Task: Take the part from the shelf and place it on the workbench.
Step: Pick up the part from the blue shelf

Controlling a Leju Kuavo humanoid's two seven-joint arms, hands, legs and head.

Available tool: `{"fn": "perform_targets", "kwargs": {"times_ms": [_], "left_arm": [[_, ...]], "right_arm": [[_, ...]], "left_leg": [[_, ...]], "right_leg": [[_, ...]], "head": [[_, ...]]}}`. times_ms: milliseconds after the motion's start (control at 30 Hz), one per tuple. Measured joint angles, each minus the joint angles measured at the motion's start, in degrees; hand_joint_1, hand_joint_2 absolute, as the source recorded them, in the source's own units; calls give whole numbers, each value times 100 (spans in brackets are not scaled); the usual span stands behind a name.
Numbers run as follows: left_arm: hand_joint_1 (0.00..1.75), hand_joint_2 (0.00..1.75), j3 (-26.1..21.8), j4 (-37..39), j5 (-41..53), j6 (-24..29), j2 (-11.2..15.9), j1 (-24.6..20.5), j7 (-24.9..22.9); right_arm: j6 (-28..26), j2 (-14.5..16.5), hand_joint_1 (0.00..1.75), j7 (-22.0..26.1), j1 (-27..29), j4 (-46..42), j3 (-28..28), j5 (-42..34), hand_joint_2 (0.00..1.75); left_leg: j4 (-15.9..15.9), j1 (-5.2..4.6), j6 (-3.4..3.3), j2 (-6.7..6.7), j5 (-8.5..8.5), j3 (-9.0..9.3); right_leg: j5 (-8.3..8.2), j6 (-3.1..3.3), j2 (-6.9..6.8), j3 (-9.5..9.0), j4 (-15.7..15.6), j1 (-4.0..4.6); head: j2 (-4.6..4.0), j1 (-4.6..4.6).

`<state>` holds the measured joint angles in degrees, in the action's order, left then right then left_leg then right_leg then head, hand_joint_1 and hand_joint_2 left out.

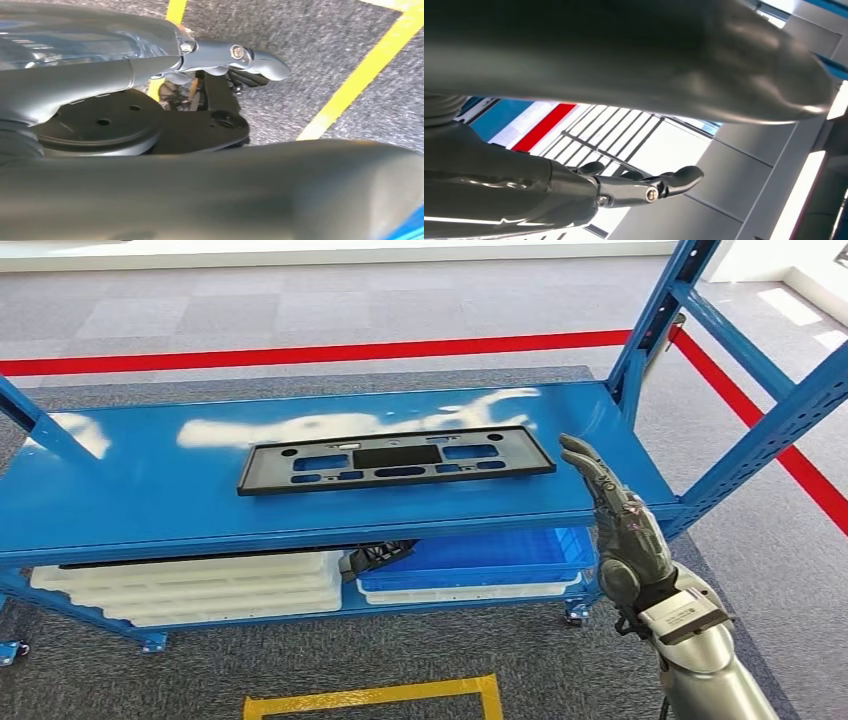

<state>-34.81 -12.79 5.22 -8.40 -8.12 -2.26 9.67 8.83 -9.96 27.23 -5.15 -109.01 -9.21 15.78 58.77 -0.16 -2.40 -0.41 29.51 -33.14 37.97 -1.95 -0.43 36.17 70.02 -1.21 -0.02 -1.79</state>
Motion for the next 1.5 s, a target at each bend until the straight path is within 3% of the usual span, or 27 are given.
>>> {"fn": "perform_targets", "kwargs": {"times_ms": [33,67,100,200,267,367,433,467,500,567,600,700,733,900,967,1033,1067,1100,1133,1200,1233,1300,1400,1433,1500], "left_arm": [[0,0,-4,0,1,-1,3,-1,7],[0,0,-8,0,1,-2,7,0,13],[0,0,-12,0,4,-6,11,2,19],[0,0,-19,0,13,-30,17,-2,29],[0,0,-23,0,16,-44,21,-11,34],[0,0,-26,0,21,-51,26,-22,36],[0,0,-27,0,22,-52,31,-30,37],[0,0,-28,0,22,-53,32,-31,38],[0,0,-28,0,22,-55,32,-29,40],[0,0,-31,0,23,-60,34,-18,46],[0,0,-31,0,23,-61,37,-13,51],[0,0,-36,0,25,-61,62,-10,73],[0,0,-38,0,26,-61,72,-12,79],[0,0,-41,0,81,-58,98,-8,93],[0,0,-41,0,90,-58,104,-13,95],[0,0,-40,0,93,-58,106,-21,94],[0,0,-40,0,92,-56,107,-18,93],[0,0,-41,0,91,-54,107,-14,93],[0,0,-42,0,90,-52,108,-9,93],[0,0,-42,0,90,-50,108,-5,93],[0,0,-41,0,90,-50,109,-8,93],[0,0,-42,0,90,-50,112,-13,95],[0,0,-43,0,92,-50,119,-20,95],[0,0,-42,0,93,-50,121,-24,95],[0,0,-41,0,96,-50,123,-26,95]], "right_arm": [[0,1,0,0,14,4,-1,0,0],[0,1,0,0,24,8,-3,0,0],[1,1,0,0,27,11,-4,0,0],[6,2,0,-1,18,15,-4,0,0],[14,3,0,-2,13,15,-5,-2,0],[19,4,0,-2,8,11,-6,-4,0],[20,5,0,-2,2,7,-5,-9,87],[22,5,0,-2,0,5,-5,-12,131],[23,5,0,-2,0,5,-5,-15,131],[26,5,0,-2,1,6,-5,-13,44],[26,5,0,-2,2,6,-5,-9,0],[26,7,0,-4,-7,5,-5,-11,0],[26,8,0,-5,-11,6,-5,-15,0],[26,12,0,-8,-33,-2,-5,-31,0],[26,12,0,-7,-44,-4,-2,-33,0],[26,12,0,-7,-34,2,1,-33,0],[26,12,0,-7,-22,5,1,-33,0],[26,12,0,-7,-13,8,1,-33,0],[26,12,0,-7,-9,9,1,-33,0],[26,12,0,-7,-10,9,1,-33,0],[26,14,0,-7,-11,10,-1,-32,0],[26,19,0,-8,-3,11,-2,-32,0],[24,35,0,-8,8,8,-2,-33,0],[24,43,0,-8,8,6,-2,-33,0],[22,54,0,-8,14,5,-2,-33,0]], "left_leg": [[1,-1,-8,0,13,12],[2,-2,-10,-2,28,28],[5,0,-4,-5,47,52],[28,-6,62,-13,137,147],[45,-25,115,-14,184,164],[60,-24,167,-10,230,173],[350,-4,231,-7,414,52],[667,11,266,-6,571,-101],[1057,30,294,-5,733,-307],[1610,53,324,-5,855,-643],[1601,57,324,-4,751,-680],[638,37,252,-3,95,-321],[361,20,214,-1,-21,-205],[61,3,97,0,-6,-65],[-4,26,55,4,-15,-3],[-8,19,24,5,3,20],[-7,15,16,4,14,31],[-6,13,14,2,27,47],[-5,12,19,-2,45,73],[1,7,56,-9,95,134],[12,-1,88,-11,124,151],[22,-13,145,-10,156,159],[56,0,213,-6,214,165],[184,8,245,-5,301,113],[797,35,310,-4,608,-187]], "right_leg": [[82,-11,4,185,306,-1],[55,-21,7,297,449,-1],[-87,-31,7,304,375,-4],[-691,-25,8,-94,-630,-6],[-763,27,21,-235,-958,7],[-732,129,34,-252,-984,3],[-725,187,16,-275,-999,-26],[-714,205,5,-283,-1000,-29],[-703,219,-3,-289,-999,-30],[-678,225,-9,-307,-998,-29],[-662,221,-6,-328,-997,-29],[-589,182,0,-430,-1001,-24],[-570,161,2,-448,-1002,-20],[-497,13,1,-465,-982,-28],[-256,-7,10,-286,-557,-28],[36,-16,15,99,163,-24],[80,-22,16,255,413,-23],[7,-26,16,317,462,-23],[-175,-27,15,265,280,-23],[-608,-9,15,-40,-453,-20],[-731,9,18,-172,-763,-13],[-758,55,31,-265,-997,10],[-758,143,37,-282,-1036,1],[-756,172,29,-294,-1046,-13],[-737,212,11,-311,-1050,-27]], "head": [[0,0],[0,0],[0,0],[0,1],[1,-3],[1,-6],[0,-7],[0,-8],[0,-9],[1,-9],[1,-8],[1,-8],[1,-9],[0,-7],[1,-6],[1,-4],[1,-4],[1,-4],[0,-4],[1,-5],[1,-6],[0,-9],[0,-10],[0,-11],[0,-13]]}}
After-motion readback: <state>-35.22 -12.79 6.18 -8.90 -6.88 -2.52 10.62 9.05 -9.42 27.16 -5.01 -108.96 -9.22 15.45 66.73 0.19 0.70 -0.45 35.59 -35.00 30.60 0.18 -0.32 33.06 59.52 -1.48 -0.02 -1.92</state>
